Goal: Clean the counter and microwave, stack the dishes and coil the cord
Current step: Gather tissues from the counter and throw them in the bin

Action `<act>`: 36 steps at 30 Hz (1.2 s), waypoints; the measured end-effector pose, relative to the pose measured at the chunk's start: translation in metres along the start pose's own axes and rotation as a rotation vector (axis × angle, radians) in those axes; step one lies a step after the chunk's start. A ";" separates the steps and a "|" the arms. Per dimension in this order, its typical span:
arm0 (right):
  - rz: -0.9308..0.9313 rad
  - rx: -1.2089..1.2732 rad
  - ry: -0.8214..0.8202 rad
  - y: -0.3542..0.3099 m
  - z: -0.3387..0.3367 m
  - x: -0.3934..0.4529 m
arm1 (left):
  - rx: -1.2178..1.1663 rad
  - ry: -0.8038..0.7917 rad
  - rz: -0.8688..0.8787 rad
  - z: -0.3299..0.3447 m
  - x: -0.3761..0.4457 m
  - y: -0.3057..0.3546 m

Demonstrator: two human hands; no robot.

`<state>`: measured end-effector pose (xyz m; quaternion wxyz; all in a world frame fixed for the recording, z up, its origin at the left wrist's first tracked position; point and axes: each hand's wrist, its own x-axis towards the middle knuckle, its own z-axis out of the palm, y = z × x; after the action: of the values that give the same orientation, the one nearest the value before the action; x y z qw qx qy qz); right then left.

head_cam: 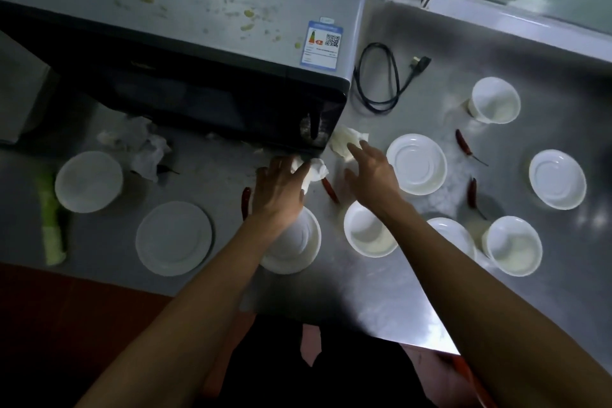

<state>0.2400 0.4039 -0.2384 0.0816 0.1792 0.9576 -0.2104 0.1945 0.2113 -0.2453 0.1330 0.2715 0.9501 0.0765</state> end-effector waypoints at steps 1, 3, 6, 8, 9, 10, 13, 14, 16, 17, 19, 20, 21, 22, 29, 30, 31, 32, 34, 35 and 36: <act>-0.004 -0.004 0.003 0.001 0.002 0.005 | -0.010 0.009 -0.010 0.001 0.002 0.000; -0.016 -0.018 0.007 0.003 0.006 0.015 | 0.010 0.017 -0.010 0.002 0.005 0.001; -0.044 -0.045 0.017 0.004 0.013 0.029 | 0.047 -0.014 -0.022 0.010 0.011 -0.001; -0.042 -0.068 0.006 0.006 0.017 0.036 | 0.022 -0.022 -0.051 0.014 0.011 -0.002; -0.039 -0.078 -0.001 0.007 0.019 0.039 | 0.006 -0.010 -0.064 0.015 0.010 -0.002; -0.037 -0.087 -0.007 0.008 0.019 0.041 | -0.002 0.017 -0.068 0.015 0.009 0.000; -0.061 -0.117 0.009 0.013 0.023 0.046 | -0.013 0.040 -0.060 0.007 0.007 0.008; -0.071 -0.118 0.023 0.015 0.025 0.047 | -0.031 0.003 -0.070 0.006 0.009 0.008; -0.075 -0.105 0.054 0.017 0.026 0.049 | -0.058 -0.017 -0.101 0.003 0.009 0.008; -0.076 -0.099 0.060 0.018 0.026 0.049 | -0.067 0.004 -0.090 -0.001 0.007 0.010; -0.086 -0.066 0.051 0.018 0.025 0.048 | -0.060 0.061 -0.045 -0.004 0.003 0.010; -0.085 -0.033 0.045 0.017 0.024 0.045 | -0.060 0.098 -0.027 -0.001 0.002 0.007; -0.079 0.003 0.047 0.016 0.024 0.042 | -0.073 0.114 -0.021 0.002 0.002 0.004; -0.072 0.034 0.059 0.014 0.023 0.038 | -0.085 0.108 -0.028 0.004 0.003 0.001; -0.069 0.172 0.207 0.008 0.016 -0.006 | -0.141 0.151 0.031 -0.005 -0.002 -0.002; -0.057 0.192 0.222 0.009 0.014 -0.013 | -0.140 0.136 0.042 -0.007 -0.003 0.000; -0.045 0.211 0.243 0.011 0.013 -0.020 | -0.147 0.124 0.053 -0.008 -0.004 0.001; -0.032 0.231 0.268 0.012 0.012 -0.027 | -0.165 0.119 0.064 -0.008 -0.005 0.001; -0.009 0.270 0.312 0.015 0.009 -0.042 | -0.213 0.137 0.103 -0.007 -0.007 0.005; 0.000 0.285 0.334 0.017 0.007 -0.049 | -0.235 0.158 0.127 -0.007 -0.008 0.008; 0.012 0.298 0.356 0.019 0.004 -0.056 | -0.255 0.179 0.149 -0.006 -0.009 0.011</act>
<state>0.2989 0.4006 -0.2362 -0.1146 0.2291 0.9142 -0.3141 0.2055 0.2151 -0.2355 0.0754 0.3140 0.9180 0.2301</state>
